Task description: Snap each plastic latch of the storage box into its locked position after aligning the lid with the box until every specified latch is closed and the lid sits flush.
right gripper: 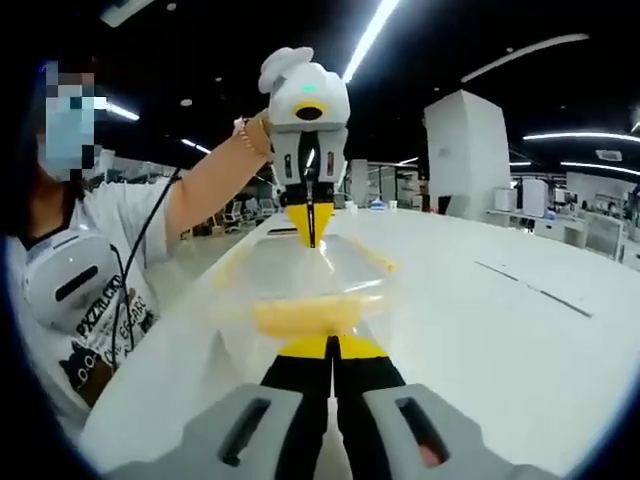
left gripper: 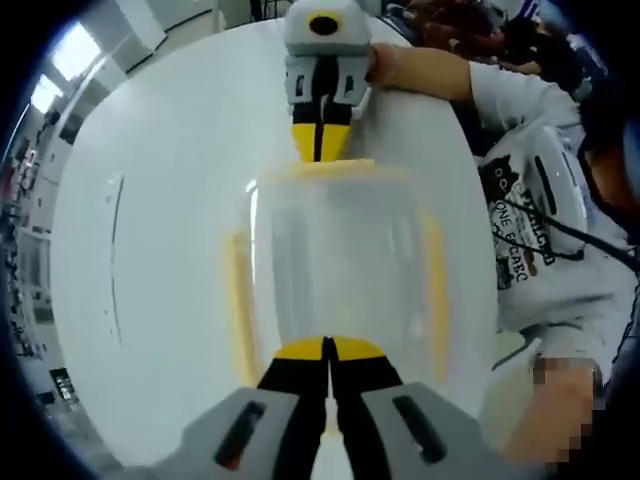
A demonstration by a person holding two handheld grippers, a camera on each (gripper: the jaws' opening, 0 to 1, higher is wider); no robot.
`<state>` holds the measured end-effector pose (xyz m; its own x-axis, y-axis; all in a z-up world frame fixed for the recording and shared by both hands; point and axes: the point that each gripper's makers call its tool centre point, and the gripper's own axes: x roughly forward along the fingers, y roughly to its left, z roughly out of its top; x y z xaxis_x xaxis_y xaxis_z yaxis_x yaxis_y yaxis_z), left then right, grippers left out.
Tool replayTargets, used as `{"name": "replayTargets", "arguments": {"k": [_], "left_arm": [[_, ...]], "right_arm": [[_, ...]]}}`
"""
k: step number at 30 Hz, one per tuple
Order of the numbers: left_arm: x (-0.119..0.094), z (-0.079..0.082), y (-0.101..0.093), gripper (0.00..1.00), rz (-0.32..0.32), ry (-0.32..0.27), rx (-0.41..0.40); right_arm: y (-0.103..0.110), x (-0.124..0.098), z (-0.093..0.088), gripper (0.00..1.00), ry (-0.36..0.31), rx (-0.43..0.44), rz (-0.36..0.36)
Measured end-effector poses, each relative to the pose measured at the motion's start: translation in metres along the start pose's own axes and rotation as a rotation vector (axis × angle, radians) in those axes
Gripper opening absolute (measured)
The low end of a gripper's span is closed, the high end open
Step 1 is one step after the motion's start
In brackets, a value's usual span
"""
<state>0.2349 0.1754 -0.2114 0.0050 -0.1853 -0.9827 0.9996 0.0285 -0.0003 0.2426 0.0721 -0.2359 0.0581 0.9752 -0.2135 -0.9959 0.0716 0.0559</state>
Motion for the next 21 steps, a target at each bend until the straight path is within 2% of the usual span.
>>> {"name": "replayTargets", "arguments": {"k": [3, 9, 11, 15, 18, 21], "left_arm": [[0.000, -0.002, -0.004, 0.00, -0.002, -0.024, -0.004], [-0.002, -0.014, -0.006, 0.00, -0.005, -0.067, -0.030], [-0.004, -0.021, -0.006, 0.00, 0.002, -0.094, -0.044], [-0.005, -0.032, -0.008, 0.00, 0.024, -0.149, -0.061], [-0.007, -0.037, -0.009, 0.00, 0.037, -0.176, -0.056], [-0.007, -0.041, -0.010, 0.00, 0.045, -0.186, -0.057]], "right_arm": [[-0.015, -0.004, 0.003, 0.00, -0.012, 0.012, -0.060], [-0.029, -0.007, 0.004, 0.00, 0.000, -0.003, -0.107], [-0.038, -0.008, 0.010, 0.00, -0.039, 0.035, -0.166], [-0.036, -0.005, 0.010, 0.00, -0.043, 0.039, -0.190], [-0.027, -0.002, 0.024, 0.00, -0.073, 0.028, -0.179], [-0.028, -0.001, 0.033, 0.00, -0.076, 0.029, -0.210]]}}
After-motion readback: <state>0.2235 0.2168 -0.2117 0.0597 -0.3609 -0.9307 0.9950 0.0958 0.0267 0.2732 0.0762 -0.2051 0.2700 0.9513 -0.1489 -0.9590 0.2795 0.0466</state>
